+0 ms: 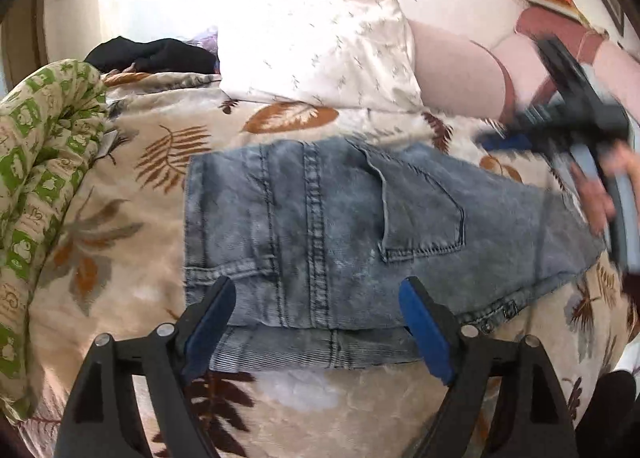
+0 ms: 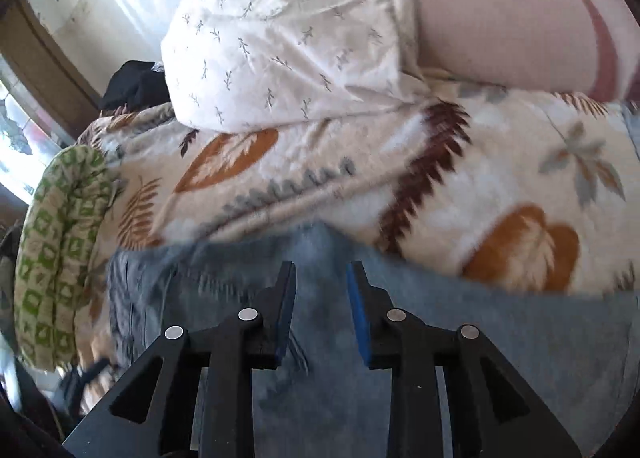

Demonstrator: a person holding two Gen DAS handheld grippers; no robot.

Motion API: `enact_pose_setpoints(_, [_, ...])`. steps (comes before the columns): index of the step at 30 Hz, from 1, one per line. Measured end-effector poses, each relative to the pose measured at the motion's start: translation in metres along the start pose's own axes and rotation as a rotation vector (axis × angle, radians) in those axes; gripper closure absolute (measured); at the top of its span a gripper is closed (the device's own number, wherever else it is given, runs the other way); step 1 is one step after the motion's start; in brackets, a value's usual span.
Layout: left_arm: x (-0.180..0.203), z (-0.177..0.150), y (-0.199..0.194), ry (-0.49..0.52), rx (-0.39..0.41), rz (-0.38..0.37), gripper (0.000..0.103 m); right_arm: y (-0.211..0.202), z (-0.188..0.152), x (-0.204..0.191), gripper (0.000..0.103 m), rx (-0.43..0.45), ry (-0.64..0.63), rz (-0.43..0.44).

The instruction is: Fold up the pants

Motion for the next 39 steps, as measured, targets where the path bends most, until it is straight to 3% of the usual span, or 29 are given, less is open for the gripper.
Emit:
enact_pose_setpoints(3, [-0.016, 0.004, 0.003, -0.022, 0.01, 0.094, 0.015, -0.013, -0.032, 0.01, 0.077, -0.007, 0.022, -0.006])
enact_pose_setpoints(6, [-0.035, 0.001, 0.029, -0.055, -0.064, 0.203, 0.013, -0.023, -0.063, 0.022, 0.076, 0.01, 0.059, -0.009])
enact_pose_setpoints(8, [-0.046, -0.006, 0.057, -0.097, -0.131, 0.176, 0.003, -0.029, -0.086, 0.033, 0.073, 0.013, 0.099, -0.006])
enact_pose_setpoints(9, [-0.051, -0.006, 0.061, -0.132, -0.123, 0.16, 0.0, -0.028, -0.093, 0.036, 0.072, 0.01, 0.108, -0.01])
enact_pose_setpoints(15, [-0.046, -0.008, 0.058, -0.1, -0.112, 0.196, 0.0, 0.004, -0.141, 0.061, 0.071, -0.085, 0.167, -0.073])
enact_pose_setpoints(17, [-0.046, -0.009, 0.052, -0.106, -0.105, 0.193, 0.0, 0.006, -0.16, 0.058, 0.071, -0.046, 0.129, -0.088])
enact_pose_setpoints(22, [-0.032, -0.008, 0.025, -0.034, -0.031, 0.313, 0.001, -0.011, -0.18, 0.054, 0.068, -0.031, 0.067, -0.079])
enact_pose_setpoints(26, [-0.002, 0.005, -0.008, 0.032, 0.074, 0.334, 0.001, -0.059, -0.193, 0.106, 0.062, 0.188, 0.276, 0.064])
enact_pose_setpoints(28, [0.026, 0.018, -0.021, 0.107, 0.106, 0.315, 0.001, -0.08, -0.209, 0.145, 0.053, 0.325, 0.432, 0.173])
enact_pose_setpoints(30, [0.056, 0.031, -0.026, 0.177, 0.12, 0.29, 0.001, -0.09, -0.227, 0.18, 0.051, 0.417, 0.556, 0.249])
enact_pose_setpoints(35, [0.141, 0.06, -0.007, 0.333, 0.054, 0.171, 0.001, -0.09, -0.265, 0.253, 0.05, 0.51, 0.901, 0.417])
enact_pose_setpoints(37, [0.173, 0.071, 0.007, 0.389, 0.012, 0.121, 0.001, -0.088, -0.268, 0.266, 0.05, 0.495, 0.952, 0.409])
enact_pose_setpoints(39, [0.204, 0.083, 0.023, 0.456, -0.042, 0.071, 0.001, -0.081, -0.275, 0.28, 0.05, 0.49, 1.022, 0.479])
Point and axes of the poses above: each gripper's, at about its wrist camera, not at the fingertips, and y roughly the way its jaws point, x to its right, z to its top, the point moved 2 cm from there along y, roughly the way its jaws point, and after that the axes turned 11 degrees about -x, right-handed, at the moved point
